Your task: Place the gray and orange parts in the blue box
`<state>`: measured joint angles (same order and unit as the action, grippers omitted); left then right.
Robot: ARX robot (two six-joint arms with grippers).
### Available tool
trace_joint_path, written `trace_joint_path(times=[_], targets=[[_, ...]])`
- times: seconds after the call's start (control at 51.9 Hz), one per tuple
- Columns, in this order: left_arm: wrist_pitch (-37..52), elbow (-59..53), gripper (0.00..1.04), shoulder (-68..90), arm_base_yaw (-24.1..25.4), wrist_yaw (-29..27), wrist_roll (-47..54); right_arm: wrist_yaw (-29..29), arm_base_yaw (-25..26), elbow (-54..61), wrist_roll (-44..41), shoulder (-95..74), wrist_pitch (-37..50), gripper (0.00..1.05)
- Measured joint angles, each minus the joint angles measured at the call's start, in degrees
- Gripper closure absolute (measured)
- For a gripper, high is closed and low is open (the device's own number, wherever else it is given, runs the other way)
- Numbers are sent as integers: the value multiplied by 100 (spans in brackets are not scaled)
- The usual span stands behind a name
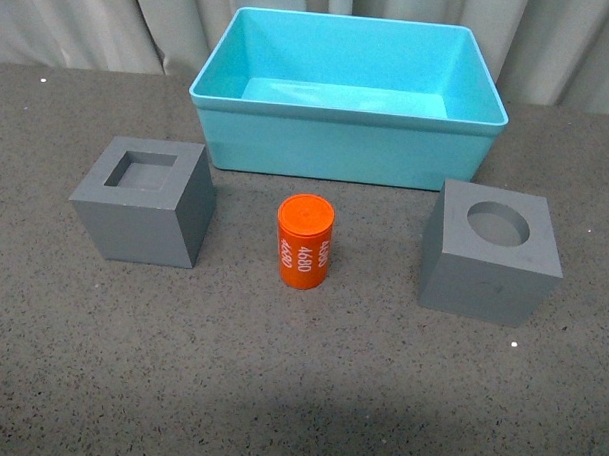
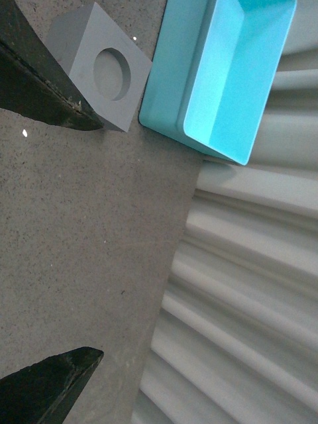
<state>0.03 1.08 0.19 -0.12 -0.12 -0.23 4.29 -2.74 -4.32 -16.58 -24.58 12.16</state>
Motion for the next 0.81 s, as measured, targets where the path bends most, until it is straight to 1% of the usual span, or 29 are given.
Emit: trace_joint_path(times=[0.058,0.116,0.231,0.424,0.52,0.809], targets=[[0,0,7,0,0,-2,0,35,-111,-267,118,-1132,514,10],[0,0,7,0,0,-2,0,63,-236,-531,280,-2124,835,10],[0,0,7,0,0,0,0,120,-404,-1060,791,-3759,1137,10],[0,0,7,0,0,0,0,168,-623,-1860,1589,-5407,927,10],[0,0,7,0,0,0,0,162,-699,-2144,1851,-5886,715,10],[0,0,7,0,0,0,0,201,-896,-3025,2520,-7189,452,10]])
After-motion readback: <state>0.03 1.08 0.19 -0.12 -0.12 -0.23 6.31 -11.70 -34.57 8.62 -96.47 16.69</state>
